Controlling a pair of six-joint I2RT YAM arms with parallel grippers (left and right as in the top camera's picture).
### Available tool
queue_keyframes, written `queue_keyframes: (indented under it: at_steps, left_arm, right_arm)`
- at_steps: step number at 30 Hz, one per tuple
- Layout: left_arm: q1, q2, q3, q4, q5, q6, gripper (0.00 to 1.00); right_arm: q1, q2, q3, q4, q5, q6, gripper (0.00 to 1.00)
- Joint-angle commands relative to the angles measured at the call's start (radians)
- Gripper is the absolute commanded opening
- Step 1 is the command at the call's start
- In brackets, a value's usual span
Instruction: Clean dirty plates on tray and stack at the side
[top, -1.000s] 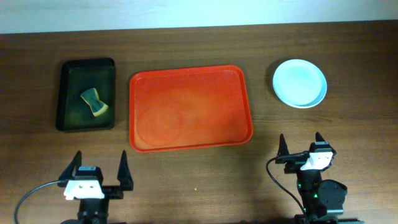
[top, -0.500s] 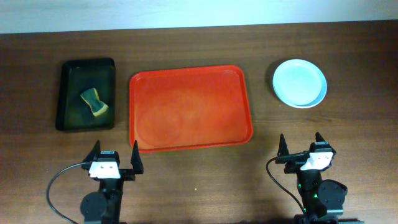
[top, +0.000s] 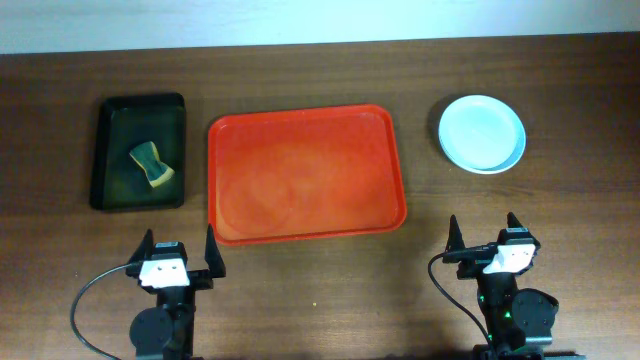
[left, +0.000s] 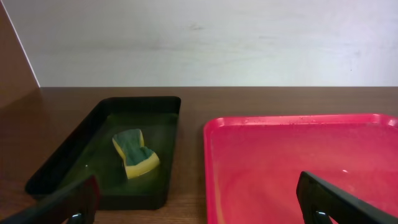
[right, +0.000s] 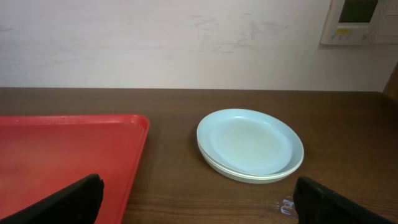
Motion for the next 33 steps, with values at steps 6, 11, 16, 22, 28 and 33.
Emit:
queue_keyframes:
  at_steps: [6, 11, 16, 22, 28, 33]
  left_arm:
    - [-0.002, -0.006, -0.008, -0.002, -0.002, 0.034, 0.99]
    - [-0.002, -0.006, -0.008, -0.001, 0.0, 0.033, 0.99]
    - [-0.002, -0.006, -0.008, 0.0, 0.004, 0.033, 0.99]
    - [-0.002, -0.006, -0.008, 0.0, 0.004, 0.033, 0.99]
    - [-0.002, -0.006, -0.008, 0.0, 0.004, 0.033, 0.99]
    - [-0.002, -0.006, -0.008, 0.0, 0.004, 0.033, 0.99]
  right_arm:
    - [-0.006, -0.007, -0.008, -0.003, 0.005, 0.008, 0.98]
    - [-0.006, -0.007, -0.008, -0.003, 0.005, 0.008, 0.98]
    - [-0.006, -0.007, -0.008, -0.003, 0.005, 0.008, 0.98]
    - [-0.006, -0.007, -0.008, -0.003, 0.005, 0.008, 0.98]
    - [-0.006, -0.008, -0.008, -0.003, 0.005, 0.008, 0.98]
    - [-0.006, -0.007, -0.008, -0.003, 0.005, 0.008, 0.98]
